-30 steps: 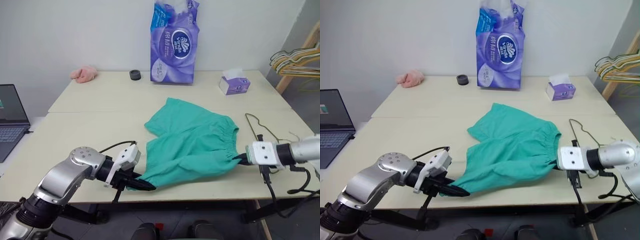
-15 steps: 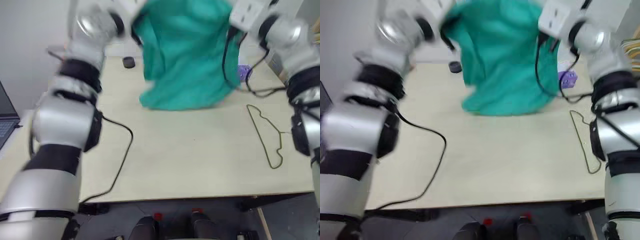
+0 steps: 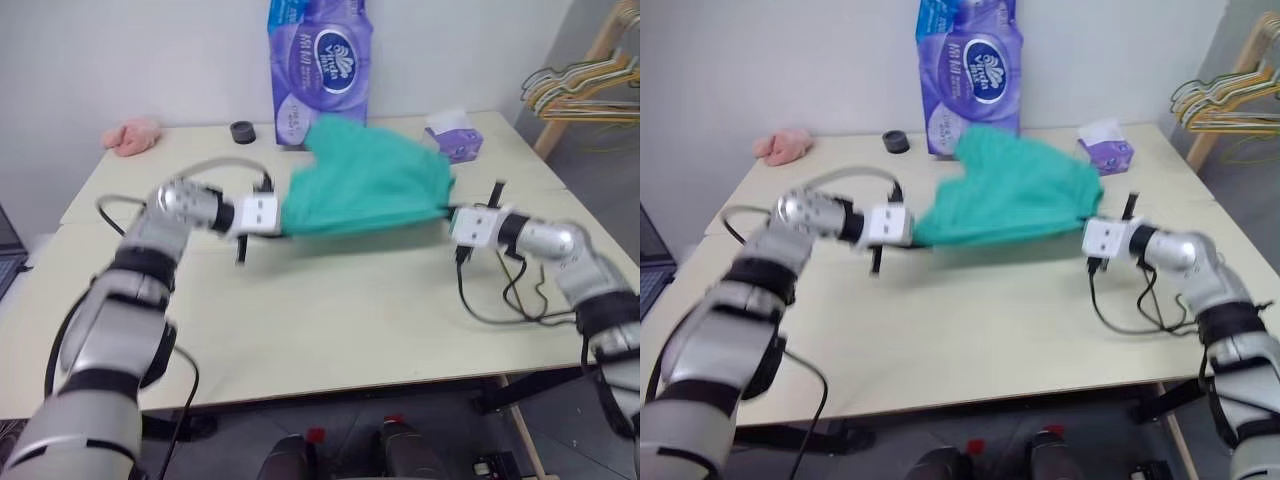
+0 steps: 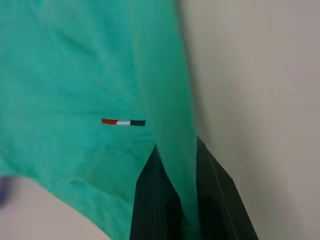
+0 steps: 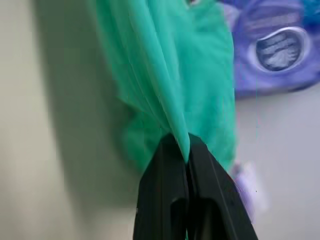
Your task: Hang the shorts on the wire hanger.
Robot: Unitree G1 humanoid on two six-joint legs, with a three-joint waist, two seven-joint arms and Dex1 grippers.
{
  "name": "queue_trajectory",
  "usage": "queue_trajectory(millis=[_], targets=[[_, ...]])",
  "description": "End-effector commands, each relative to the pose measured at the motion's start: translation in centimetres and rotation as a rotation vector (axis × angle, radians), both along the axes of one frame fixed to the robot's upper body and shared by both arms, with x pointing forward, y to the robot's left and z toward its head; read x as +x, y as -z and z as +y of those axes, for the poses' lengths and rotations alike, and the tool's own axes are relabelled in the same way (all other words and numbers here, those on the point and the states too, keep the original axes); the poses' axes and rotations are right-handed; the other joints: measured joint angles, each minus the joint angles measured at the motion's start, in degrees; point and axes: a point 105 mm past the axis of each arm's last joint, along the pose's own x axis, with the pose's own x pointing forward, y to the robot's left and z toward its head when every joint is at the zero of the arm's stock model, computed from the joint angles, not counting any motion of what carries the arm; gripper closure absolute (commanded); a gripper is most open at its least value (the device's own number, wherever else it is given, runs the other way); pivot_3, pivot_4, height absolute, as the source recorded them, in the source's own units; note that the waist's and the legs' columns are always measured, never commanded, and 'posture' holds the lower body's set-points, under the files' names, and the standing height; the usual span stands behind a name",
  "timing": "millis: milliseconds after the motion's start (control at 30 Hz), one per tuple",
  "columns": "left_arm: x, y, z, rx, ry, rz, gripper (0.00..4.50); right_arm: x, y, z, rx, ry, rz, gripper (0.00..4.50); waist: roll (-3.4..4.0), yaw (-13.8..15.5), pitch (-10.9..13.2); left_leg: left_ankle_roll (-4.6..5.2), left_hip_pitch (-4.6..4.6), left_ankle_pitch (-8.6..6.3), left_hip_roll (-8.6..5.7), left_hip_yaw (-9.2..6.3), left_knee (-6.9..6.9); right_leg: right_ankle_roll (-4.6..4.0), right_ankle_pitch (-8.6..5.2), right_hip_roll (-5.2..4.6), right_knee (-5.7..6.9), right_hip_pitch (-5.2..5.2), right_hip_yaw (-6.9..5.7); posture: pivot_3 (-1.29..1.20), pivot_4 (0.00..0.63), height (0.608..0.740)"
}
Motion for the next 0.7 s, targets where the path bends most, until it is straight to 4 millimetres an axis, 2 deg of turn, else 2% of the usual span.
queue_trajectory(millis=[33, 100, 167, 267, 333, 500, 700], targets=[[-4.9, 1.3, 0.3, 0.024, 0.053, 0.184, 4.50, -1.9, -1.6, 1.0, 0.042, -0.024, -0.017, 4.48, -0.03, -0.48, -0.02, 0.01, 0.18, 0.00, 0.06, 0.00, -0.05, -0.03, 0.02, 0.04, -0.01, 0.12, 0.02, -0.04, 0.063, 0.740], [-6.9, 2.1, 0.5, 0.034, 0.043, 0.274, 4.50, -2.9, -0.8, 1.4, 0.011, -0.046, 0.020, 4.48, -0.04, -0.13, -0.01, 0.03, 0.78, -0.02, 0.17, -0.11, -0.12, -0.06, -0.02, 0.18, 0.00, 0.70, -0.10, -0.04, 0.063, 0.740], [-8.6, 2.4, 0.5, 0.040, 0.052, 0.344, 4.50, -3.9, -0.1, 1.8, -0.018, -0.074, 0.062, 4.48, -0.04, 0.50, -0.01, 0.03, 1.00, -0.02, 0.22, -0.25, -0.11, -0.12, -0.05, 0.31, 0.00, 0.95, -0.25, -0.04, 0.063, 0.740], [-12.6, 3.0, 0.7, 0.077, 0.107, 0.503, 4.50, -6.9, 1.9, 2.8, -0.120, -0.211, 0.171, 4.48, -0.05, 1.52, -0.04, 0.04, 1.19, -0.03, 0.18, -0.22, -0.12, -0.11, -0.08, 0.37, -0.07, 1.16, -0.27, -0.04, 0.063, 0.740], [-14.4, 3.2, 1.0, 0.104, 0.131, 0.567, 4.50, -8.7, 3.0, 3.1, -0.149, -0.280, 0.244, 4.48, -0.09, 2.09, -0.04, 0.09, 1.18, -0.08, 0.17, -0.22, -0.12, -0.09, -0.09, 0.34, -0.22, 1.23, -0.29, -0.04, 0.067, 0.740], [-15.9, 3.1, 1.2, 0.117, 0.152, 0.616, 4.50, -10.7, 4.2, 2.9, -0.213, -0.329, 0.308, 4.48, -0.09, 3.55, -0.04, 0.10, 1.16, -0.08, 0.16, -0.11, -0.10, -0.09, -0.08, 0.28, -0.44, 1.28, -0.29, -0.04, 0.071, 0.740], [-15.4, 3.2, 0.6, 0.102, 0.158, 0.599, 4.50, -12.4, 4.8, 2.1, -0.233, -0.299, 0.426, 4.48, -0.10, 4.48, -0.04, 0.10, 1.21, -0.08, 0.10, -0.04, -0.07, -0.08, -0.09, 0.35, -0.47, 1.37, -0.32, -0.05, 0.077, 0.740]])
